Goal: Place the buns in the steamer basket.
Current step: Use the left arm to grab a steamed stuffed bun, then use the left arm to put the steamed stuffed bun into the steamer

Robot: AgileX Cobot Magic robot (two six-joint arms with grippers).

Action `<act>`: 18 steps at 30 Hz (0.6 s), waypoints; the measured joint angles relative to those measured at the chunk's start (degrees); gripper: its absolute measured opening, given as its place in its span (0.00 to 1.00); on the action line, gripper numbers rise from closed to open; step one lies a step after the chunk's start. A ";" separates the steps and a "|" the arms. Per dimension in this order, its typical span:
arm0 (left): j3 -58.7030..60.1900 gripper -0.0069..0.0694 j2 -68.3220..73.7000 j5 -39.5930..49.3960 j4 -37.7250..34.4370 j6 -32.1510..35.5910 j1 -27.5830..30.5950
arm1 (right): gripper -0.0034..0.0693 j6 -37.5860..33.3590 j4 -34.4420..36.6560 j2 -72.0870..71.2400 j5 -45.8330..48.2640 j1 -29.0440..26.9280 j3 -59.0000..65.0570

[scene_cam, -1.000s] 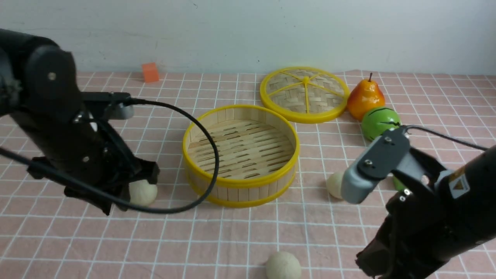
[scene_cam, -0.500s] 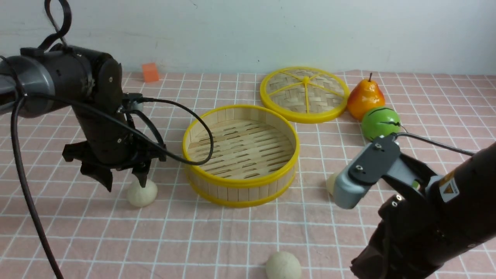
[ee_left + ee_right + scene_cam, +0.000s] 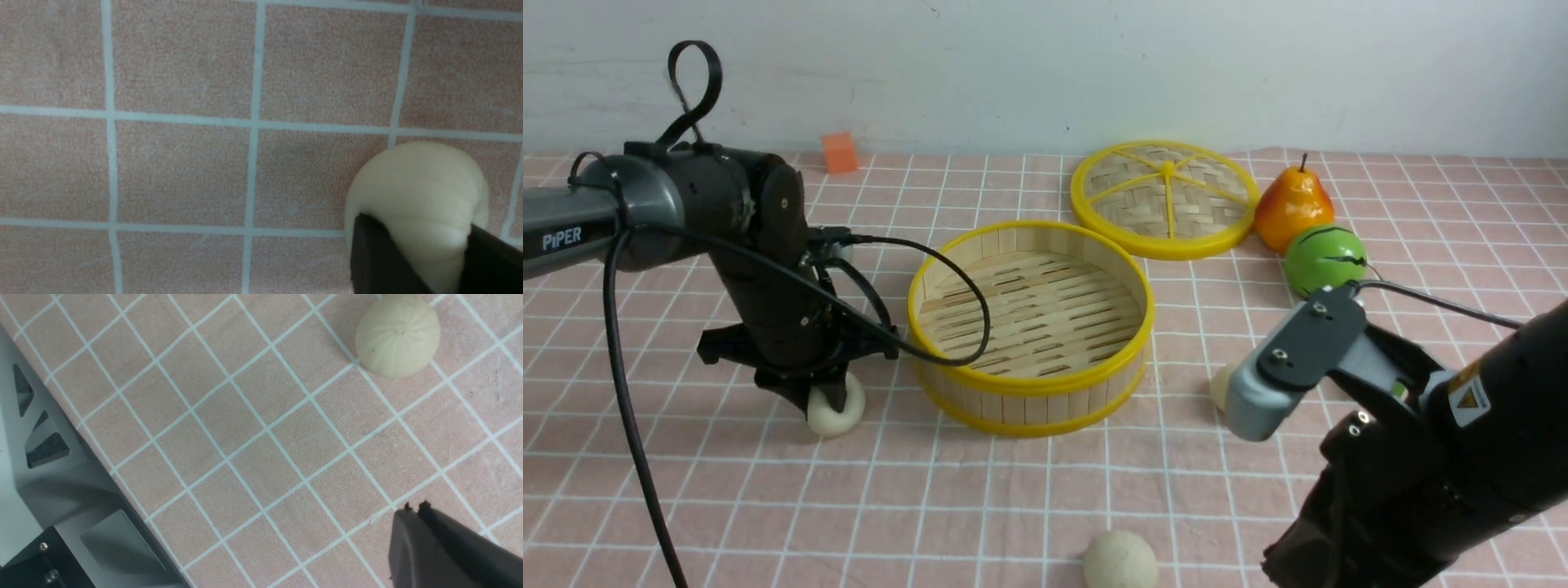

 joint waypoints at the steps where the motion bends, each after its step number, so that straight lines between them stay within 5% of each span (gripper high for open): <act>1: -1.36 0.15 -0.06 1.68 0.00 0.49 0.00 | 0.06 0.00 0.00 0.00 0.00 0.00 0.00; 9: -14.02 0.08 -5.26 7.79 -2.17 3.55 -4.82 | 0.06 0.00 0.00 0.00 -1.97 0.00 0.00; 18: -18.70 0.14 -0.75 0.69 -5.97 4.09 -11.82 | 0.08 0.23 0.02 1.37 -2.99 0.00 0.00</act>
